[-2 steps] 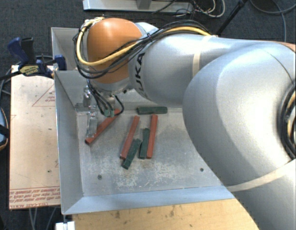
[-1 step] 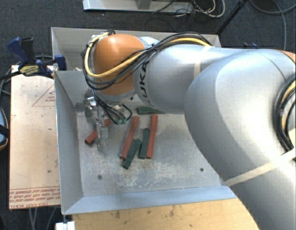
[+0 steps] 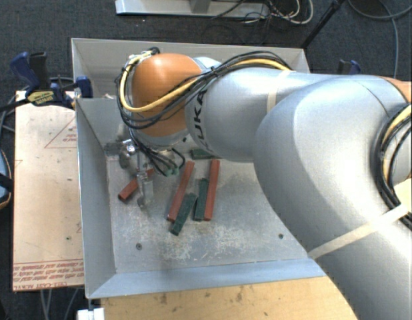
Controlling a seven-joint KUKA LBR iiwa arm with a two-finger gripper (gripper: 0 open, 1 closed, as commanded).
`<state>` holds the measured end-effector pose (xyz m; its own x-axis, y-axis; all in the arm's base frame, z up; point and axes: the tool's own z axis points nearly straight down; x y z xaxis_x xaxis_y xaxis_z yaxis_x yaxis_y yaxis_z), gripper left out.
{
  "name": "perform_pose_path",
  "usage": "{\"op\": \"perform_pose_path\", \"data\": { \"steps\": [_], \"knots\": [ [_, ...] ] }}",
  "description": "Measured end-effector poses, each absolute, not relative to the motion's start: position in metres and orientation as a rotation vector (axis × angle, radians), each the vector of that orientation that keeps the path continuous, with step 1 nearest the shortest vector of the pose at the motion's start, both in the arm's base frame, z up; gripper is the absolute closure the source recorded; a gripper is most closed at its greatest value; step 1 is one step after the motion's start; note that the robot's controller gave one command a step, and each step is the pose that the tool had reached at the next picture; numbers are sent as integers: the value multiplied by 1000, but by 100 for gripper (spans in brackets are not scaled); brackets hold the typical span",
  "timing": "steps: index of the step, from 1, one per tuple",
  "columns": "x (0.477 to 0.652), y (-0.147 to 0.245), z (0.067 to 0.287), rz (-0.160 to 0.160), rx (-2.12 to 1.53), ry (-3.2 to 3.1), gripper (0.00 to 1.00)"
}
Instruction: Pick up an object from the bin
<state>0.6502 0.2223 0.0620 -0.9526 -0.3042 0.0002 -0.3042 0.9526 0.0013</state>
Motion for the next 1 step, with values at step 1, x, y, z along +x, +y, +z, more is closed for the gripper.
{"op": "perform_pose_path", "data": {
  "steps": [1],
  "knots": [
    [636, 224, 70, -2, 531, -3098, 0]
  ]
}}
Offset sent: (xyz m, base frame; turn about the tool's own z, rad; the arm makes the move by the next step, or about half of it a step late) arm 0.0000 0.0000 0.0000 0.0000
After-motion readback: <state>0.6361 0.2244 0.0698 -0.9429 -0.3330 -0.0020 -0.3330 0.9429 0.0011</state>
